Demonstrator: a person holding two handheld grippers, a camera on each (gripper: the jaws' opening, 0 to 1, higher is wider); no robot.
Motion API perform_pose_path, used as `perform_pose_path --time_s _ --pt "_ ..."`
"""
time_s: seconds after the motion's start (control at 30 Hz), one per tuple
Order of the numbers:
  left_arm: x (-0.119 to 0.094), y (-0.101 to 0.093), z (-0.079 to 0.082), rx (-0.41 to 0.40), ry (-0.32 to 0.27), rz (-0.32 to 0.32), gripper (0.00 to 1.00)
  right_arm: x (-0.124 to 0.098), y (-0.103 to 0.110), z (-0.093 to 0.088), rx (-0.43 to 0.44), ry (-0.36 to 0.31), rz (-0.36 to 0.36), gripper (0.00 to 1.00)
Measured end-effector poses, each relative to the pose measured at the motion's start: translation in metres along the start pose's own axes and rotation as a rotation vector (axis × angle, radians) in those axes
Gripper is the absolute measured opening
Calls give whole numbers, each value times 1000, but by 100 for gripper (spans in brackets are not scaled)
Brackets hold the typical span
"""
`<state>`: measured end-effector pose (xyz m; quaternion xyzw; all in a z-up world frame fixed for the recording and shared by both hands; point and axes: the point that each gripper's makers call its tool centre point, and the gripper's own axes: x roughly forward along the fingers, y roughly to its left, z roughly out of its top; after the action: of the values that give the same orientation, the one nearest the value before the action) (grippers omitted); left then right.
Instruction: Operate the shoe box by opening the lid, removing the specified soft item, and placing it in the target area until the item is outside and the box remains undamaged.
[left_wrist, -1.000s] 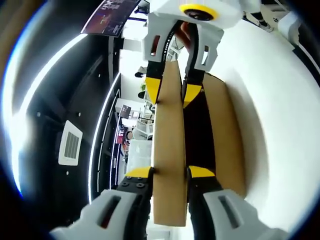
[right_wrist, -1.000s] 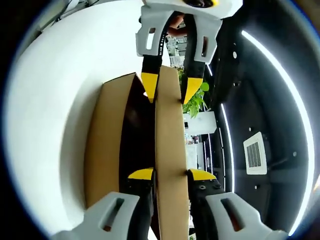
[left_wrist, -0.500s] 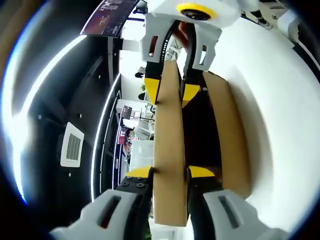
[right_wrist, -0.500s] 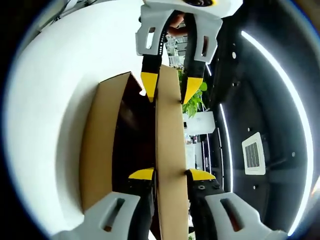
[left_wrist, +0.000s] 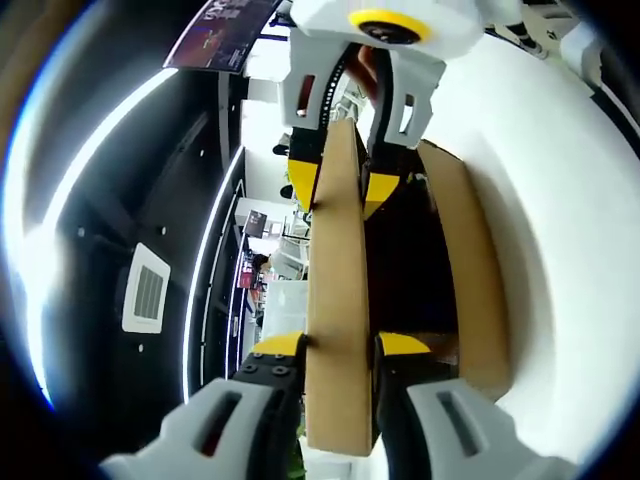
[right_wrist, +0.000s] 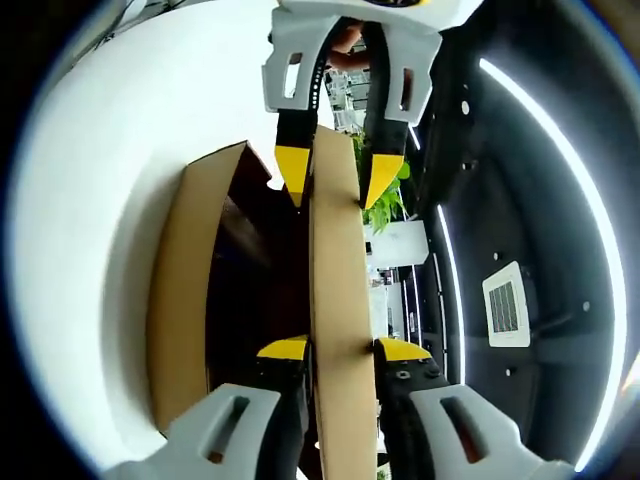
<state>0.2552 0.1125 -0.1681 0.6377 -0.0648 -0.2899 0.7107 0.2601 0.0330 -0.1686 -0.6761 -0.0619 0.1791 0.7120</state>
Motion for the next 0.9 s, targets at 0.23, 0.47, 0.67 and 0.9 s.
perform_pose_path --time_s 0.23,0.47,0.67,0.9 --pt "1 4 0 11 0 4 27 2 -5 0 0 3 3 23" --pt "3 10 -1 10 0 13 27 5 -11 -1 0 4 0 23" --pt "1 14 2 13 -6 26 34 6 -12 -1 15 7 -7 23" --pt "-26 24 7 -24 -39 55 36 7 -13 -2 17 10 -9 23"
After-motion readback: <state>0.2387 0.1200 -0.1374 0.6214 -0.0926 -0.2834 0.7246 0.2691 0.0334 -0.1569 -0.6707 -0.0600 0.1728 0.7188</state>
